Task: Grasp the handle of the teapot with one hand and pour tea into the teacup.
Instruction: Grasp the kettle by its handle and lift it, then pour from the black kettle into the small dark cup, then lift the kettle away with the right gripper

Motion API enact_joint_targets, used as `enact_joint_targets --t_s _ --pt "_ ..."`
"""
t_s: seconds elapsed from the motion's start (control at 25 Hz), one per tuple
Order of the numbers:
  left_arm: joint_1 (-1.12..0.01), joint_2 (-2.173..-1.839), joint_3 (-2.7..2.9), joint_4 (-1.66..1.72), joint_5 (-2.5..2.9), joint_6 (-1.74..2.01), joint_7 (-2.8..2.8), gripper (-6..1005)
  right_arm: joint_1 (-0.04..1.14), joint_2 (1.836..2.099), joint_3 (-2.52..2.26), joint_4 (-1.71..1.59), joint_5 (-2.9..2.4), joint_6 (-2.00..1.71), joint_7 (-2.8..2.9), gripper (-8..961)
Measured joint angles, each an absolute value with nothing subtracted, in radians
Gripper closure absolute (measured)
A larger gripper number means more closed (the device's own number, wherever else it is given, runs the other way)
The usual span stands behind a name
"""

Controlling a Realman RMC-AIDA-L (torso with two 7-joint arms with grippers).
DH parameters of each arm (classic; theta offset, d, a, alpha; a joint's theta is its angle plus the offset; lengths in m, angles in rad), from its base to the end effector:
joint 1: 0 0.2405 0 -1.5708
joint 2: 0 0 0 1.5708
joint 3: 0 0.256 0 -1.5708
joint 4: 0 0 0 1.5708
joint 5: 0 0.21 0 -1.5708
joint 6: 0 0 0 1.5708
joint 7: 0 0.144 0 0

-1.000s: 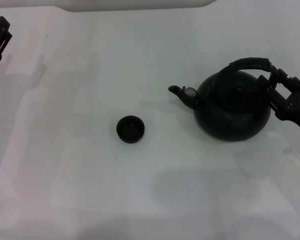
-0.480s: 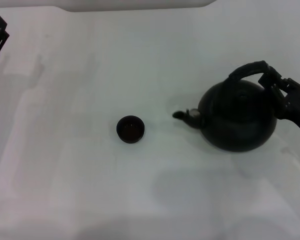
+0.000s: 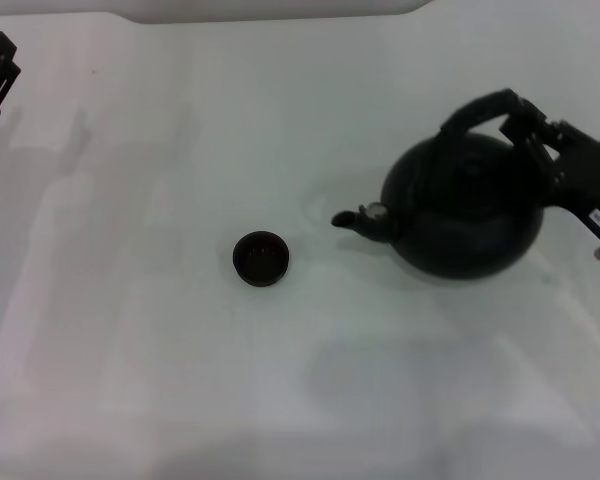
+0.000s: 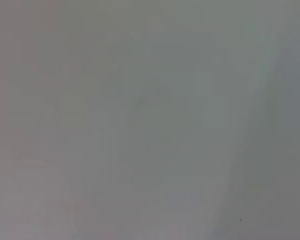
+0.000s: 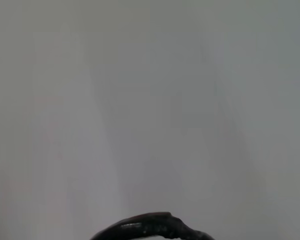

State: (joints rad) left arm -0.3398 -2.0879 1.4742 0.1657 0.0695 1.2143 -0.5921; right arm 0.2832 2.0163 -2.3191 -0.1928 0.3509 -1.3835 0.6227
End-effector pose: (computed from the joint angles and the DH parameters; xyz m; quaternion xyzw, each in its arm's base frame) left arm -0.3469 0.3091 0.0046 -0.6523 -0.3296 -0.4002 0.5530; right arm 0.3212 0.2621 -0.0348 -0.7730 0.2848 0.4116 0.3899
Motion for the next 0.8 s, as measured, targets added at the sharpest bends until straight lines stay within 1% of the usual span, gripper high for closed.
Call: enact_joint_targets --t_s 0.4,0.8 --pt "-0.339 -2.09 1.481 0.166 0.078 1.213 -0.598 106 0.391 2.019 -2.315 -0.227 0.353 -1.335 0.508 764" --pt "-0.348 -2.091 1.5 0.166 0.079 1.208 -0.601 106 0.408 2.019 -2.326 -0.286 0.35 -1.281 0.314 773"
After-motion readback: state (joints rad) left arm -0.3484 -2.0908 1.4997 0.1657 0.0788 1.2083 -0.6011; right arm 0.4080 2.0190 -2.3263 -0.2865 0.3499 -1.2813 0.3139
